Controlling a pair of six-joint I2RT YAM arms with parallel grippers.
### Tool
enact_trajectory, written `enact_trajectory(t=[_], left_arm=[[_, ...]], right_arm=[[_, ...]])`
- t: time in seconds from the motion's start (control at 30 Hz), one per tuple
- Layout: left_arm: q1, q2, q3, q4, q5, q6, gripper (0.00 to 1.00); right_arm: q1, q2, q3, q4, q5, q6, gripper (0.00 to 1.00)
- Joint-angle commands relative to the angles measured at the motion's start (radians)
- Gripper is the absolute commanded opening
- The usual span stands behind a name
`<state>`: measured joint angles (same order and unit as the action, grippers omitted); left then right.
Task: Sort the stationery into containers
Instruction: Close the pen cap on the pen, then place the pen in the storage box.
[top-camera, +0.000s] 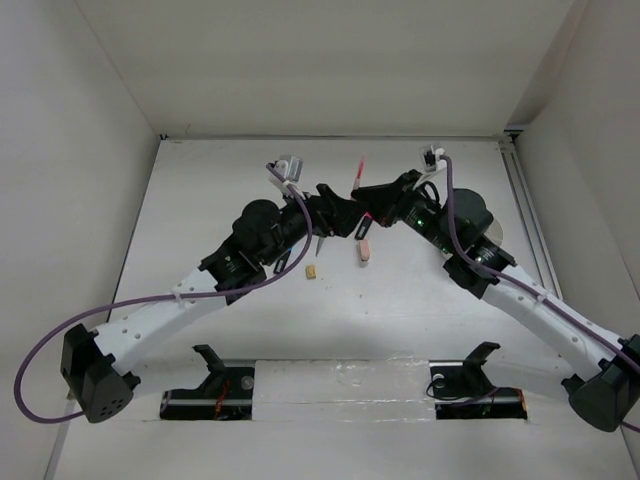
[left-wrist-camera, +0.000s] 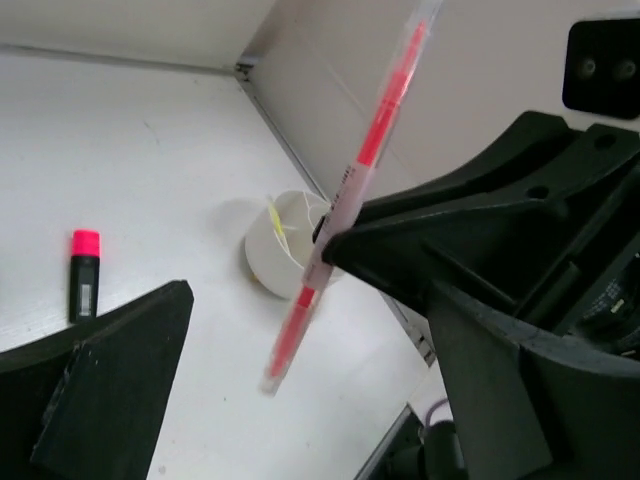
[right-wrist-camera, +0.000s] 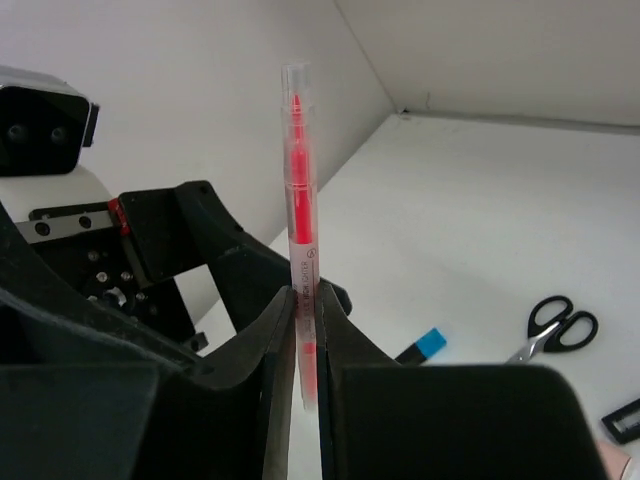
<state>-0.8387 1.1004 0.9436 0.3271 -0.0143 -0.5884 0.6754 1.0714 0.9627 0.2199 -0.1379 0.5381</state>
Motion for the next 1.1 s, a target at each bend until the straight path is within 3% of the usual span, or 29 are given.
enact_trajectory(t=[0.0, 0.17, 0.27, 0.4, 0.47, 0.63, 0.93, 1.07], left_arm=[[-0.014, -0.036, 0.072, -0.112, 0.010, -0.014, 0.99], [-0.014, -0.098, 0.142, -0.193, -0.117, -0.024, 0.99], [-0.014, -0.112, 0.197, -0.359, -0.235, -0.060, 0.99], [-0.014, -0.154, 0.228, -0.598, -0.442, -0.091, 0.99], [-0.014, -0.177, 0.213, -0.669, -0.469, -0.103, 0.99], [-0.014, -0.250, 0.109, -0.680, -0.428, -0.085, 0.99], [-0.014, -0.264, 0.049, -0.637, -0.316, -0.053, 0.99], [-0.014, -0.264, 0.029, -0.626, -0.279, -0.053, 0.99]], right_arm=[[0.000, -0.016, -0.002, 0.170, 0.070, -0.049, 0.00], [-0.063, -0.017, -0.042, 0.118, 0.124, -0.156, 0.00], [-0.123, -0.080, -0.082, 0.082, 0.173, -0.275, 0.00], [-0.172, -0.132, -0.116, -0.041, 0.369, -0.409, 0.00], [-0.204, -0.149, -0.116, -0.109, 0.501, -0.409, 0.00], [-0.257, -0.269, -0.249, -0.084, 0.602, -0.410, 0.00], [-0.336, -0.269, -0.315, -0.074, 0.744, -0.441, 0.00], [-0.382, -0.225, -0.325, -0.083, 0.710, -0.406, 0.00]])
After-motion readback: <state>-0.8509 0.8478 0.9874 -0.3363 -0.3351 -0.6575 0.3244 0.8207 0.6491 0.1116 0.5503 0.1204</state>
